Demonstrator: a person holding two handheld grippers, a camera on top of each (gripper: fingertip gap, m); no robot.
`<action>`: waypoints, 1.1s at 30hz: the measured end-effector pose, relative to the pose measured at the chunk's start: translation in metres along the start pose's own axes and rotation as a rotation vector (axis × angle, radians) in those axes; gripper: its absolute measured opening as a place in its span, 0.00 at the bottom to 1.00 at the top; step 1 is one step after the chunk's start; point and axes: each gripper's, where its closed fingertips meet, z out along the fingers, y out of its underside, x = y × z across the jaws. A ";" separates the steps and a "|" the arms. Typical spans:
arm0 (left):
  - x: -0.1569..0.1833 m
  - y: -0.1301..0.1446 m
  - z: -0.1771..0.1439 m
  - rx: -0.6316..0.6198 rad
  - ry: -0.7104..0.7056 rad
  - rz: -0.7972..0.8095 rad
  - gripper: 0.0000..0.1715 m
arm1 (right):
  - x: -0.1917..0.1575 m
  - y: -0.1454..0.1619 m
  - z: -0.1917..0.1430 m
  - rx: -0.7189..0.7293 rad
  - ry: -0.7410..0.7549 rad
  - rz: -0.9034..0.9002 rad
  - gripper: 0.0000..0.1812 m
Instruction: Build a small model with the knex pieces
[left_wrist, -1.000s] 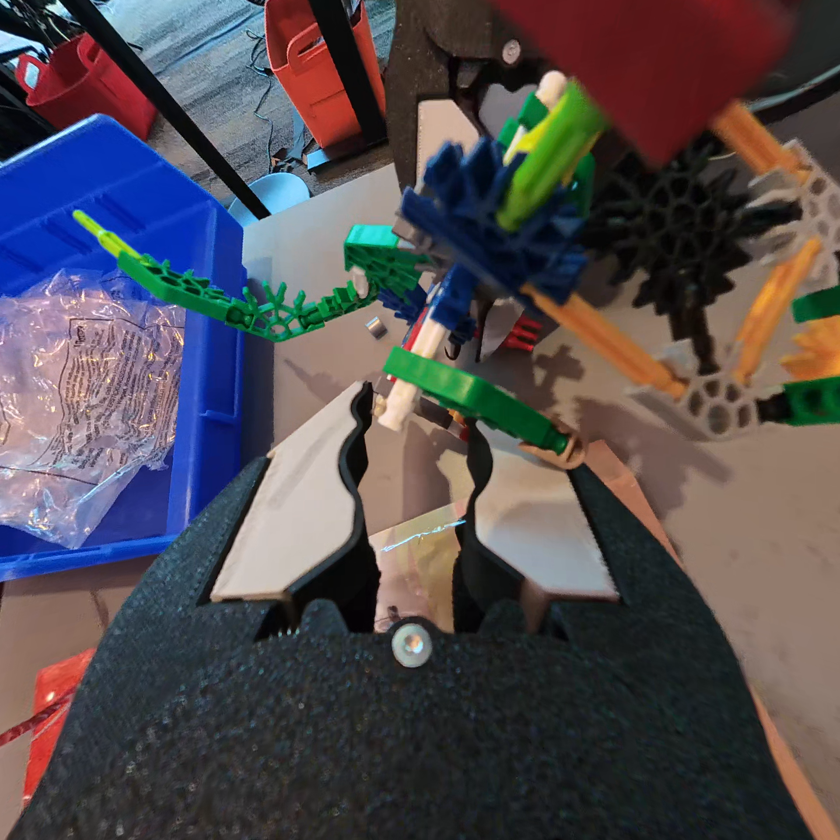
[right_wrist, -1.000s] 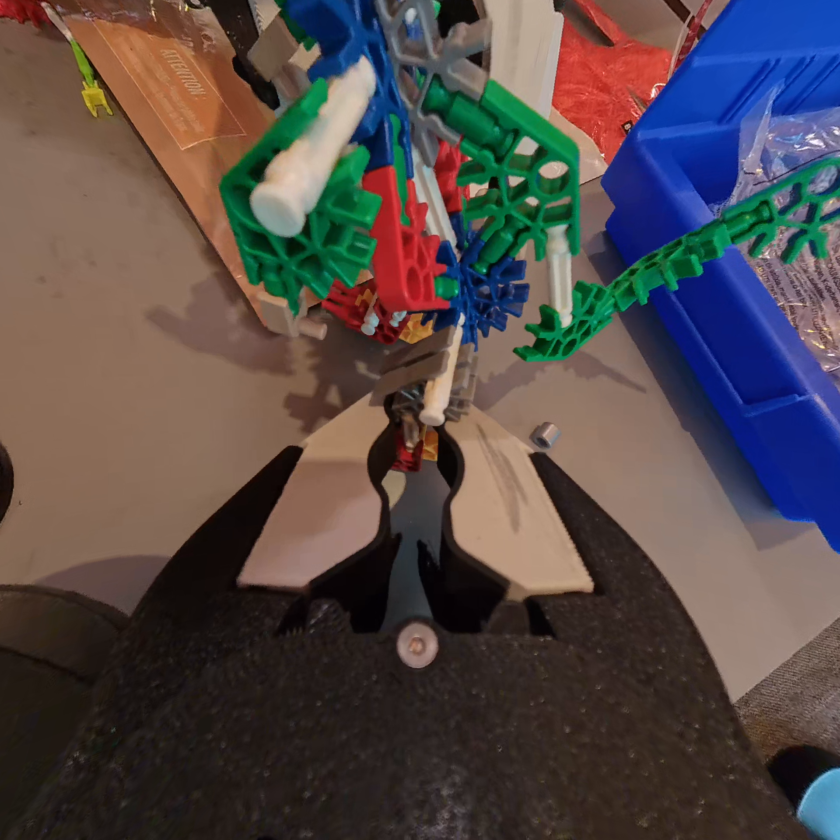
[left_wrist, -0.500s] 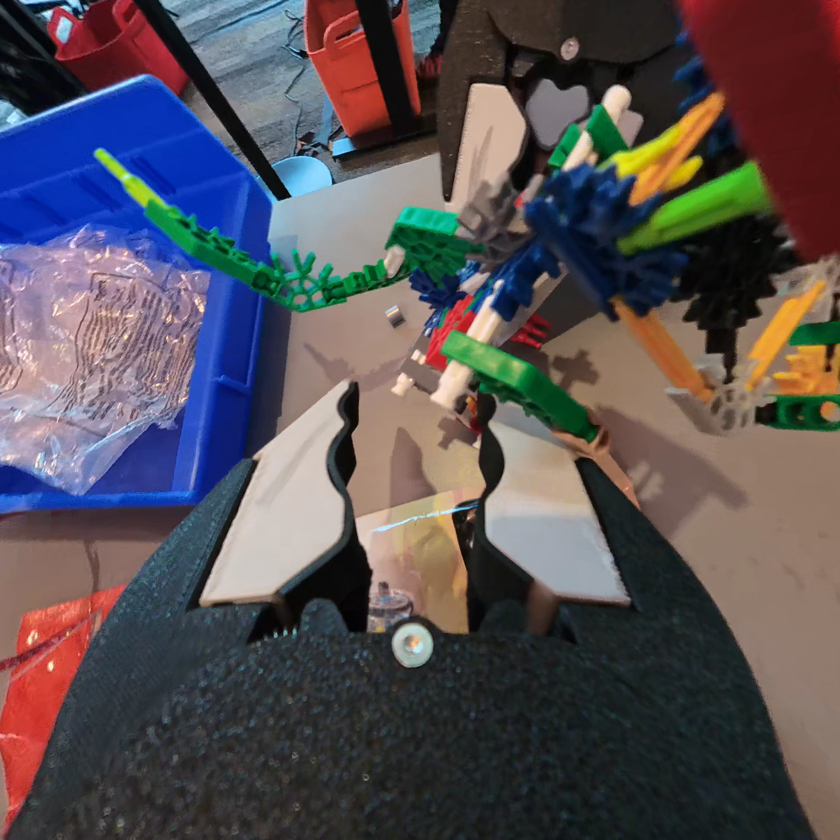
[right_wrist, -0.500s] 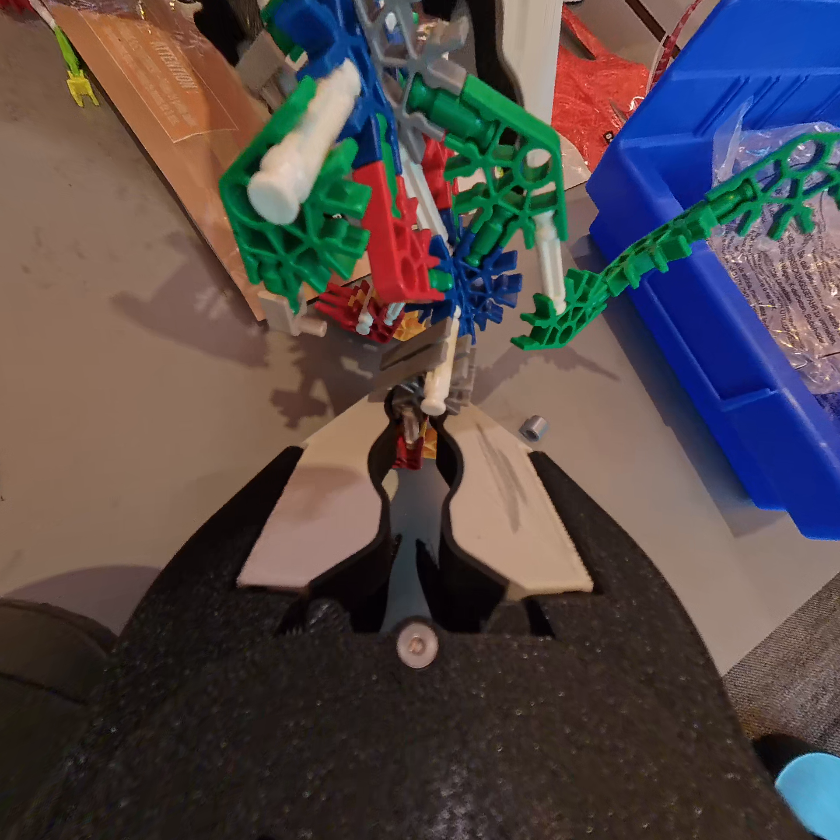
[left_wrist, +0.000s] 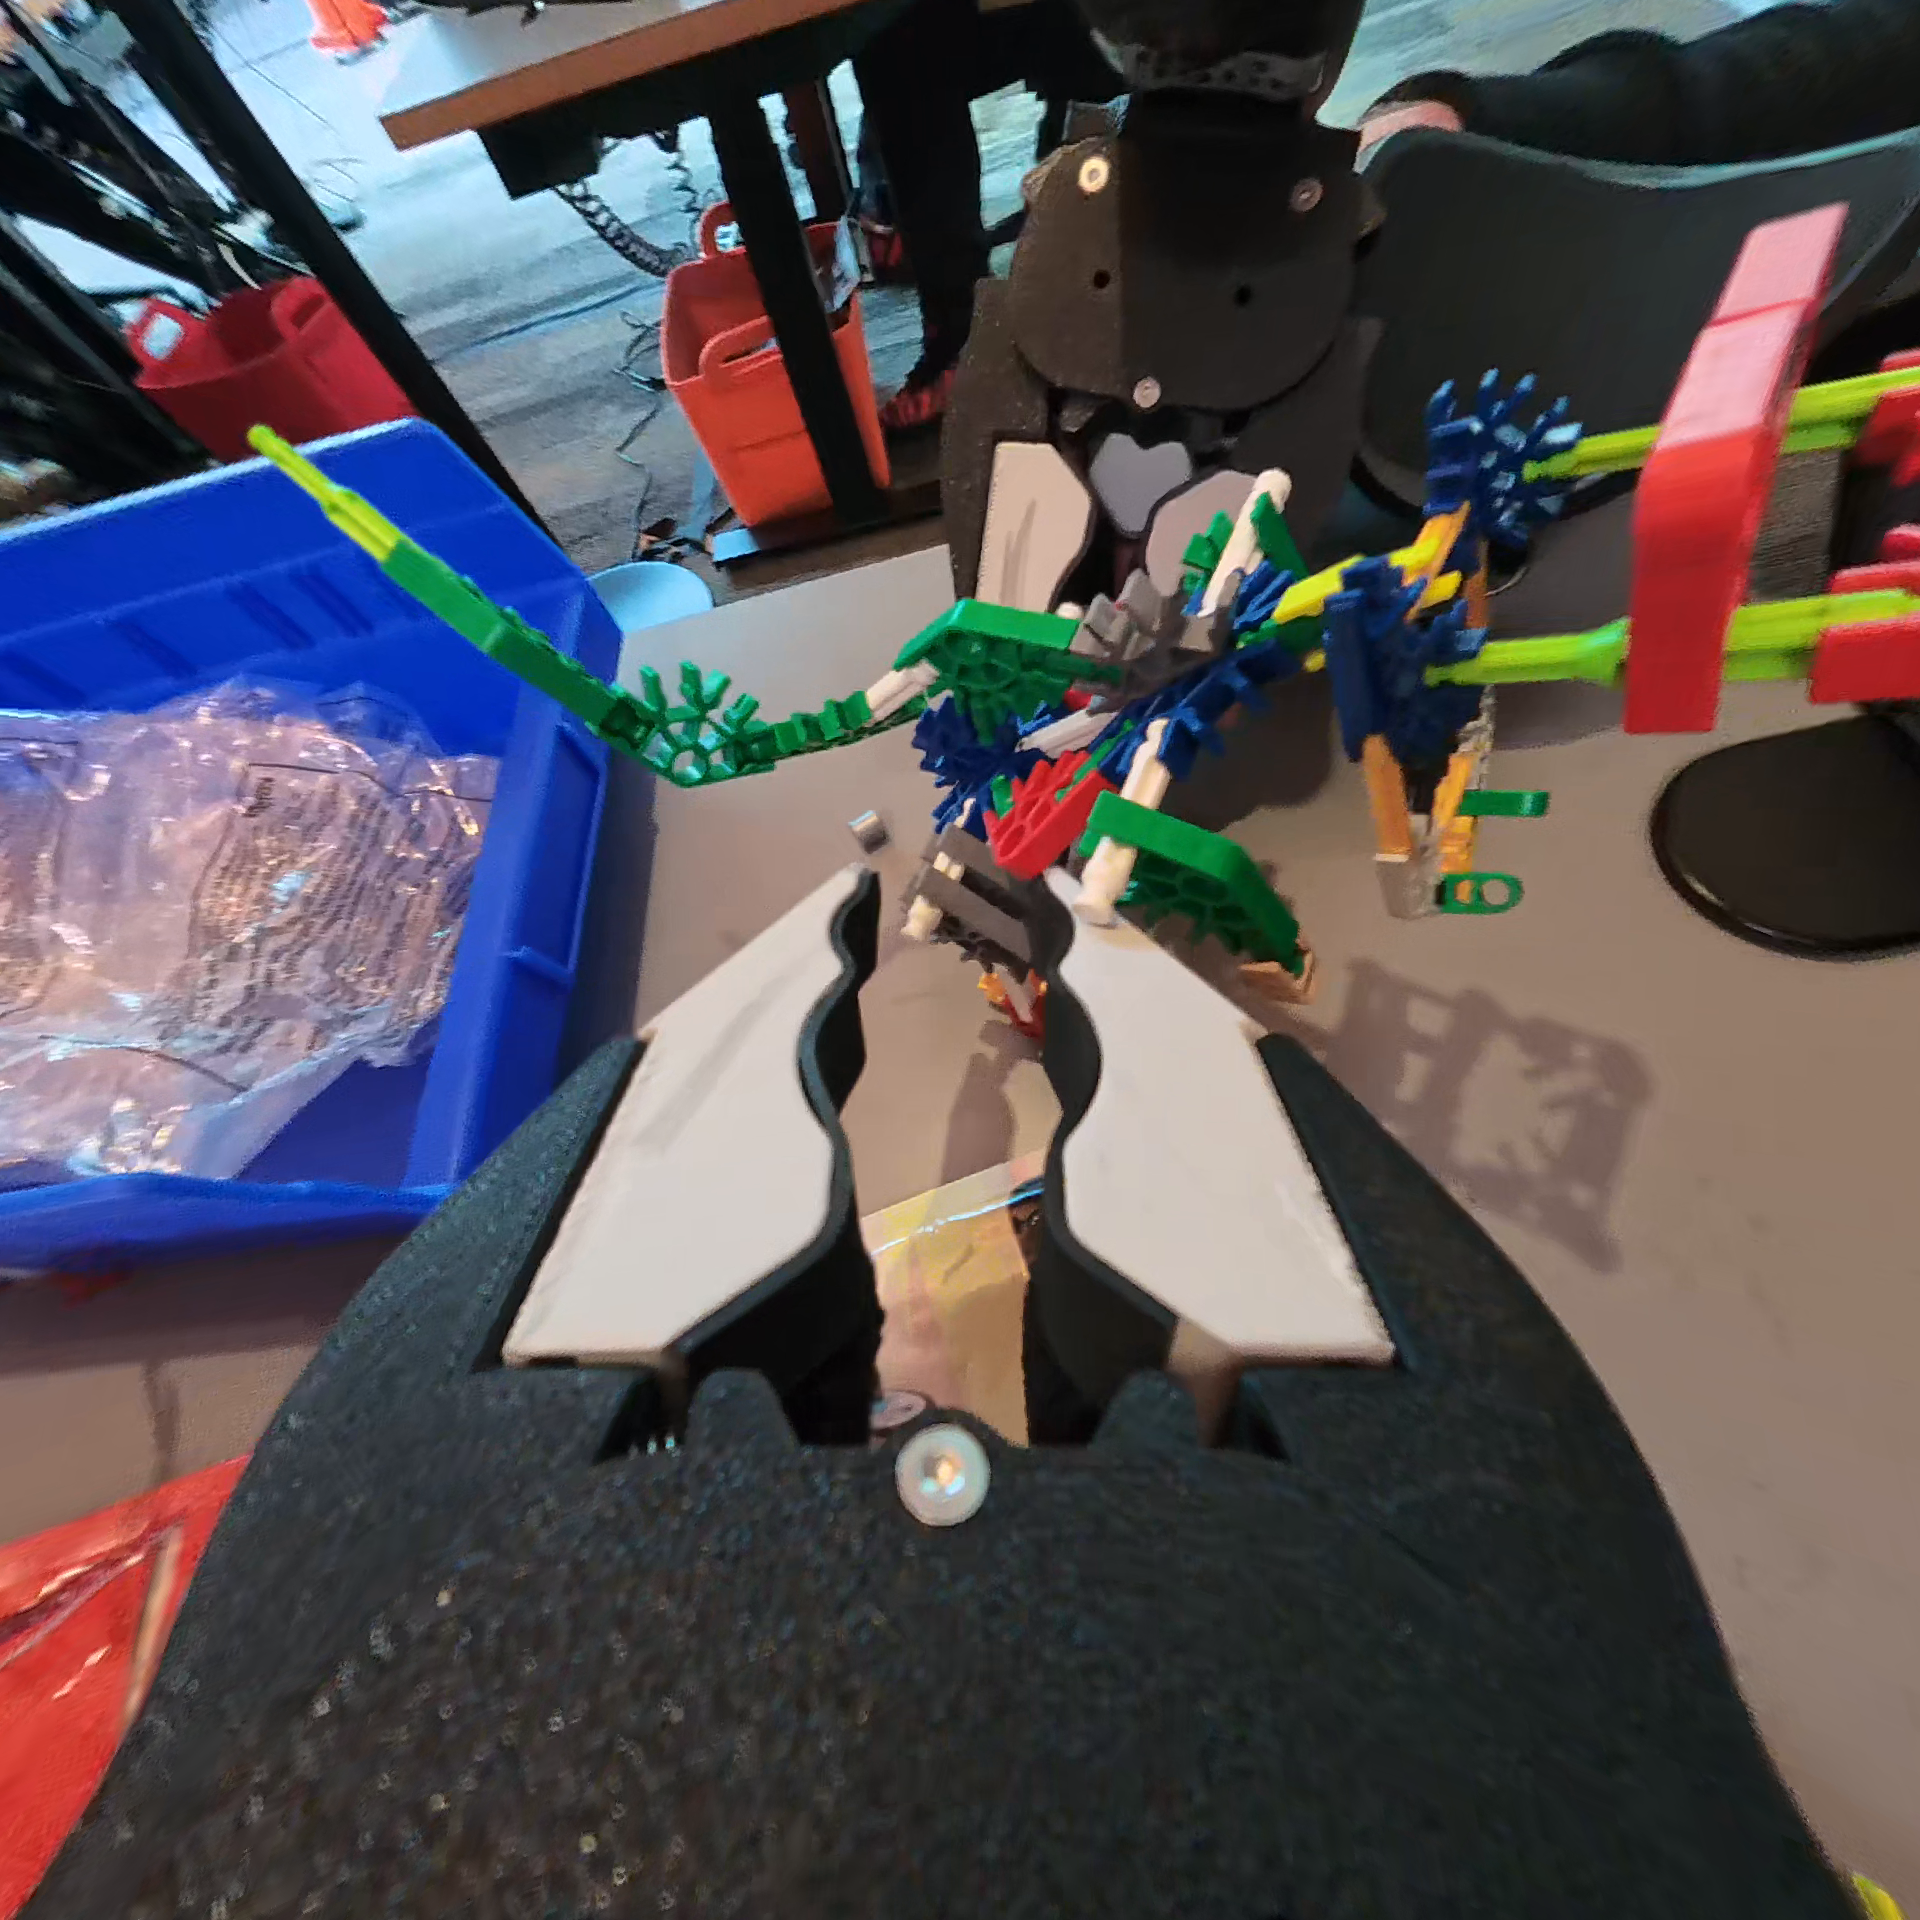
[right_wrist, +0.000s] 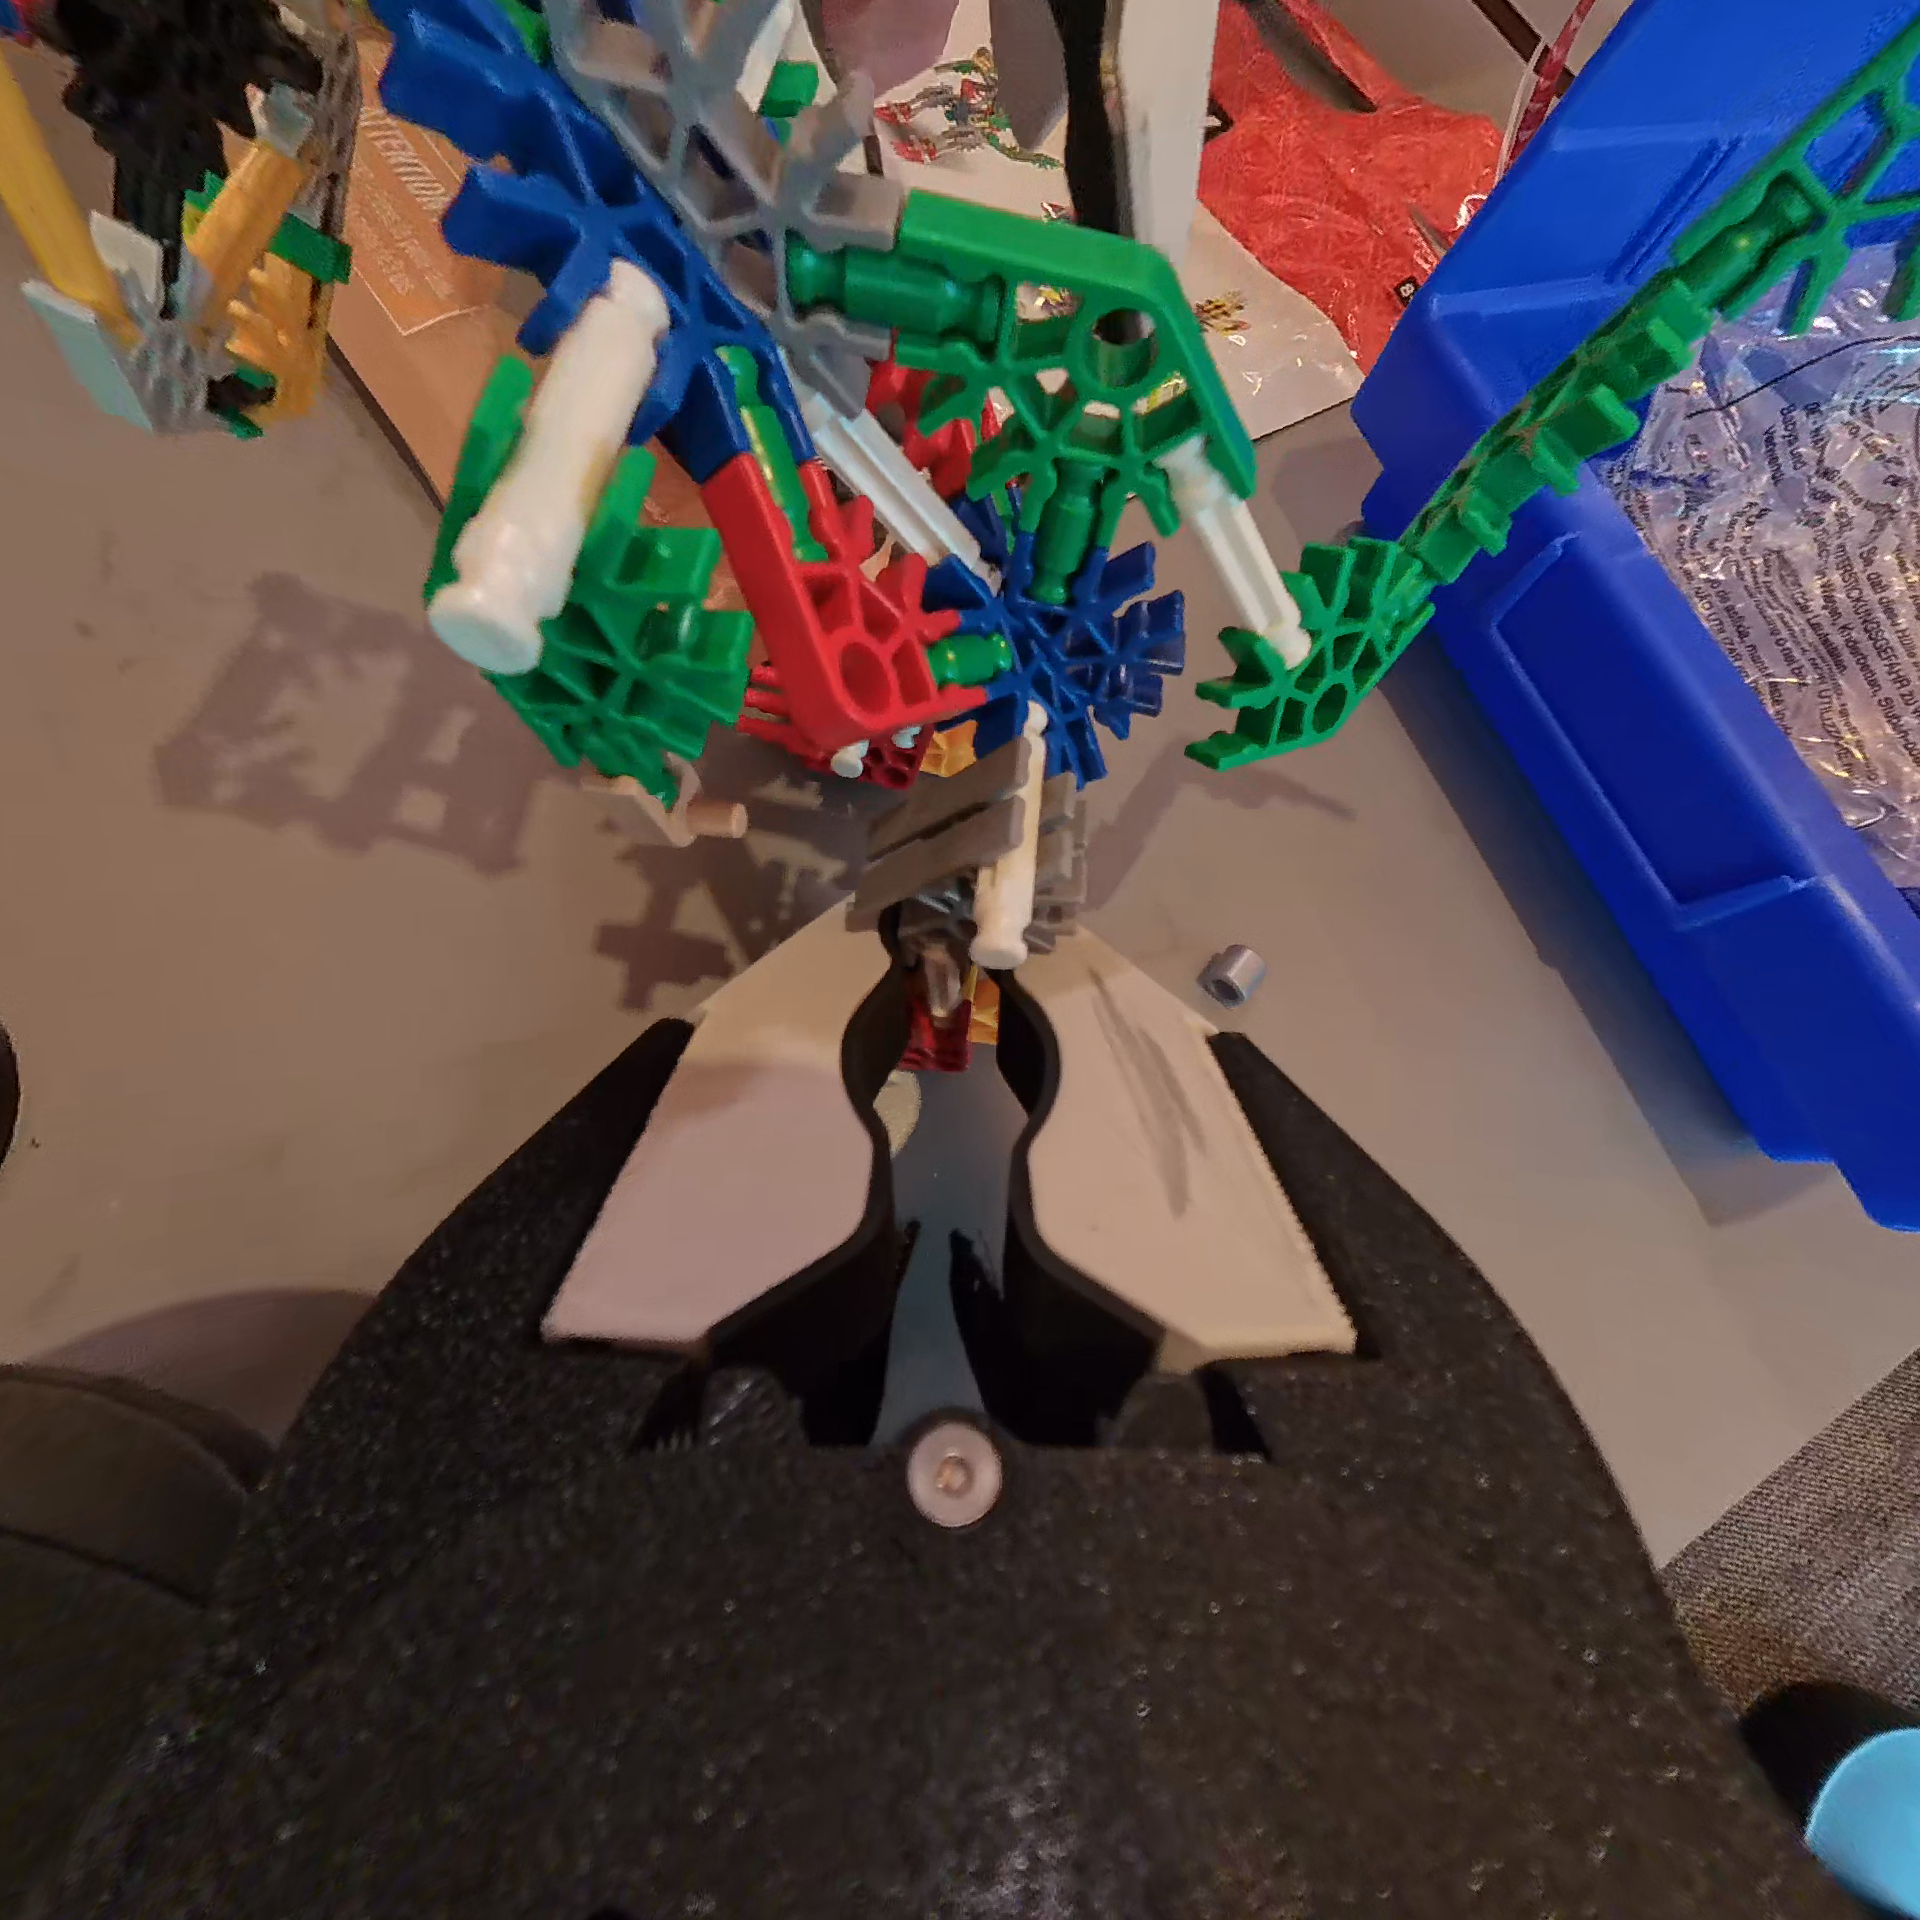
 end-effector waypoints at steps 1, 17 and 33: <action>0.001 0.000 0.000 -0.001 0.030 -0.029 0.13 | 0.000 0.000 0.000 0.000 0.000 0.000 0.04; -0.007 -0.009 0.007 0.056 0.330 -0.437 0.01 | -0.004 -0.001 0.001 0.002 0.003 -0.038 0.04; -0.010 -0.015 0.007 0.131 0.323 -0.394 0.00 | -0.004 -0.006 -0.007 0.039 0.017 -0.061 0.14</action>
